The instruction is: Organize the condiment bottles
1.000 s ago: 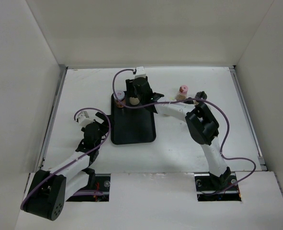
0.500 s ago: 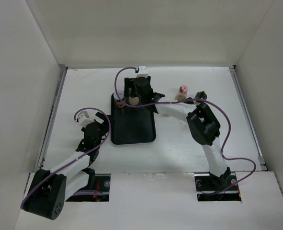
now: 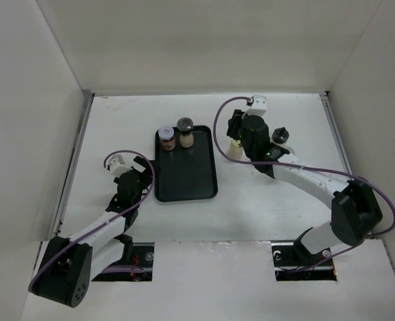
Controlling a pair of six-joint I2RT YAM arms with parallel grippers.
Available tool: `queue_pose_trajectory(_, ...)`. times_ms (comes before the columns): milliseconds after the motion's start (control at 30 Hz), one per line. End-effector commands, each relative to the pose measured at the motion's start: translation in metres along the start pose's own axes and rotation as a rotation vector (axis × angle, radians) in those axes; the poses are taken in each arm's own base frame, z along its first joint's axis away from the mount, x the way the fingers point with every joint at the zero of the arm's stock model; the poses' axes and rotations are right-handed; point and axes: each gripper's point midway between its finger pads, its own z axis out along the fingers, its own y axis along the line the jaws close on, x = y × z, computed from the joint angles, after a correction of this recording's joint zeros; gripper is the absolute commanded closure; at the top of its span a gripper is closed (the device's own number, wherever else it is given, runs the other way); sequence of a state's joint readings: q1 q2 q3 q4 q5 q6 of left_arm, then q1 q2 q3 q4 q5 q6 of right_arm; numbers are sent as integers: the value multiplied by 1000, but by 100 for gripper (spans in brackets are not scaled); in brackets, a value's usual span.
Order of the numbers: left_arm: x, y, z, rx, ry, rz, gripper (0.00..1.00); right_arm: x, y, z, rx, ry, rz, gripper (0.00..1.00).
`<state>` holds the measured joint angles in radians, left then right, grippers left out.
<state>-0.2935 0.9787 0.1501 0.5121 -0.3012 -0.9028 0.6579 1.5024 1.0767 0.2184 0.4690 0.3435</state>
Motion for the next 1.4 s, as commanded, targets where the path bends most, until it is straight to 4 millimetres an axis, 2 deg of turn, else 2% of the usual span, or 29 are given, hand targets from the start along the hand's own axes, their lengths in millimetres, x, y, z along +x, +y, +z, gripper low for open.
queue_pose_trajectory(0, -7, -18, 2, 57, -19, -10, 0, 29, -37, -14, 89, 70, -47, 50)
queue_pose_trajectory(133, -11, -20, 1, 61, -33, -10, 0, 45, -50, -19, 109, 124, -91, 21)
queue_pose_trajectory(233, -9, -17, 1, 58, -22, -11, 0, 58, -56, -15, 129, 161, -112, 16)
queue_pose_trajectory(367, -12, -19, 0, 66, -34, -15, 0, 77, -56, -6, 114, 206, -113, 18)
queue_pose_trajectory(633, -7, -19, 1, 61, -15, -10, 0, 93, -59, 16, 118, 238, -123, 26)
queue_pose_trajectory(933, -2, -17, 4, 57, -1, -8, 0, 95, -65, 33, 133, 213, -142, 28)
queue_pose_trajectory(1067, -4, -18, 3, 58, -9, -10, 0, 87, -62, 34, 129, 181, -145, 31)
queue_pose_trajectory(1167, 1, -16, 5, 52, 8, -6, 0, 82, -62, 35, 133, 167, -151, 39)
queue_pose_trajectory(1267, -2, -18, 5, 59, -1, -10, 0, 76, -62, 33, 146, 150, -156, 46)
queue_pose_trajectory(1367, -1, -17, 5, 55, 0, -6, 0, 60, -52, 29, 131, 111, -148, 48)
